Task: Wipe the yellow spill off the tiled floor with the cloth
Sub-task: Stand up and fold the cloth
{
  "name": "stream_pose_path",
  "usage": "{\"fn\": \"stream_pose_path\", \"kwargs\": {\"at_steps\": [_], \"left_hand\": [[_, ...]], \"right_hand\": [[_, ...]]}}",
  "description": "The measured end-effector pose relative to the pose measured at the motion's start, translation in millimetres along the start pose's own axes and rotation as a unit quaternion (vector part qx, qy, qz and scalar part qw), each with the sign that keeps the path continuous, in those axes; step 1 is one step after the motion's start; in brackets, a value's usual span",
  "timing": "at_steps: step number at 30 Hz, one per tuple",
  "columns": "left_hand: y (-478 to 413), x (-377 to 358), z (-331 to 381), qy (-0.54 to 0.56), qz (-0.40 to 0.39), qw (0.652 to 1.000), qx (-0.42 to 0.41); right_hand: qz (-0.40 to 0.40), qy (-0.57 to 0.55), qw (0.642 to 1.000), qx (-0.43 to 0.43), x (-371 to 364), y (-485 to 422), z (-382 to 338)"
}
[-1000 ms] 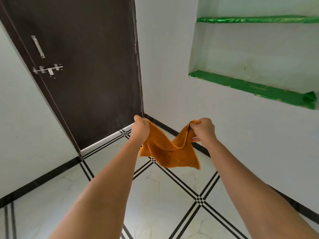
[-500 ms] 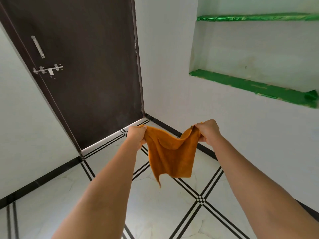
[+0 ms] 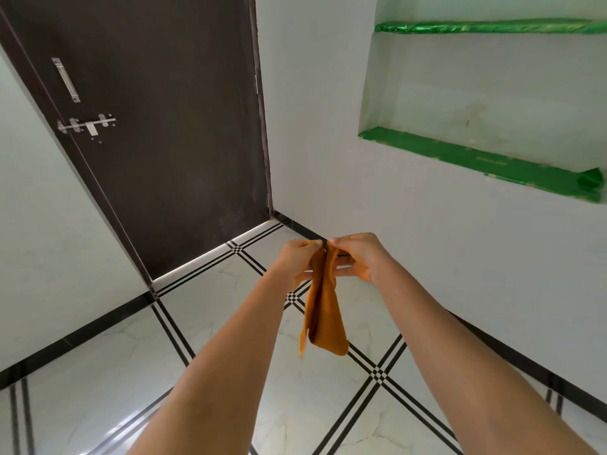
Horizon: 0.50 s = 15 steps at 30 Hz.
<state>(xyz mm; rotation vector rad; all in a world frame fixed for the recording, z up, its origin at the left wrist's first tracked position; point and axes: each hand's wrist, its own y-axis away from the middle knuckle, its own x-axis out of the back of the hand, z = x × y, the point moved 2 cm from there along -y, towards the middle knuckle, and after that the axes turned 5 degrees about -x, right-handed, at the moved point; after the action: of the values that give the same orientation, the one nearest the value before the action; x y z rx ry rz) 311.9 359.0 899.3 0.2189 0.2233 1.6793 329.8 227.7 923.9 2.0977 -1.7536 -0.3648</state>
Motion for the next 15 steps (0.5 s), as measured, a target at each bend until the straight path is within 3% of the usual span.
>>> {"fn": "stream_pose_path", "kwargs": {"at_steps": [5, 7, 10, 13, 15], "left_hand": [[1.5, -1.1, 9.2, 0.031, -0.04, 0.998, -0.028], [2.5, 2.1, 12.2, 0.037, -0.035, 0.998, -0.042], [4.0, 4.9, 20.9, 0.005, -0.015, 0.998, -0.055], [5.1, 7.2, 31.8, -0.027, -0.021, 0.998, -0.057], [6.4, 10.3, 38.4, -0.032, -0.032, 0.997, -0.054]], "right_hand": [[-0.089, -0.076, 0.993, -0.012, -4.0, 5.5, -2.7], [-0.081, -0.114, 0.99, -0.014, -1.3, 7.0, -6.5], [-0.008, -0.133, 0.991, 0.023, 6.1, 8.3, -11.8], [0.055, 0.018, 0.998, 0.029, 19.1, 2.2, -8.4], [0.035, 0.086, 0.996, 0.007, 23.5, 0.2, -4.5]]}}
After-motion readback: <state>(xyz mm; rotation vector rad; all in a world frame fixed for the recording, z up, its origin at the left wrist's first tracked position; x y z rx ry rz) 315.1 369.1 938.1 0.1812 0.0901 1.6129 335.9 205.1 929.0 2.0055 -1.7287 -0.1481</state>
